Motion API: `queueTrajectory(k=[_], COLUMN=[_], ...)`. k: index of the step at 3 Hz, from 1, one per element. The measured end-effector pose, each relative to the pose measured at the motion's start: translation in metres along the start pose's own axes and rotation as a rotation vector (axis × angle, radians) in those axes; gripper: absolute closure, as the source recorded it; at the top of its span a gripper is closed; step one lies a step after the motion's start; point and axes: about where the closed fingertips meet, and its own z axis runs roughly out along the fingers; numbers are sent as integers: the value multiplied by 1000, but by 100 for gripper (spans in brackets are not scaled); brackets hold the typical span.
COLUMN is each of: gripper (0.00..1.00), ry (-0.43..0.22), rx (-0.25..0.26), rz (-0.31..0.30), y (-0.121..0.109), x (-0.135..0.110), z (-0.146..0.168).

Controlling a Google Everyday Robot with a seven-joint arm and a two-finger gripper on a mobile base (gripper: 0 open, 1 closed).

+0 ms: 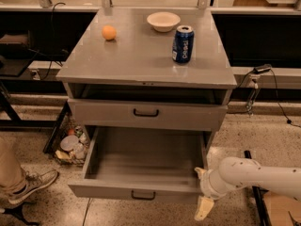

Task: Open middle drawer

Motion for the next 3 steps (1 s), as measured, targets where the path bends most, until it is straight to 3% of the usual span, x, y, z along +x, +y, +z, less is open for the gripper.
queueTrajectory(k=[1,2,3], gripper=[0,0,0], ry=[-47,-50,12], rx=[96,227,343], rz=[-30,-36,-46], y=[-14,-35,-55], x=[-1,7,5], z=[-58,-144,-229])
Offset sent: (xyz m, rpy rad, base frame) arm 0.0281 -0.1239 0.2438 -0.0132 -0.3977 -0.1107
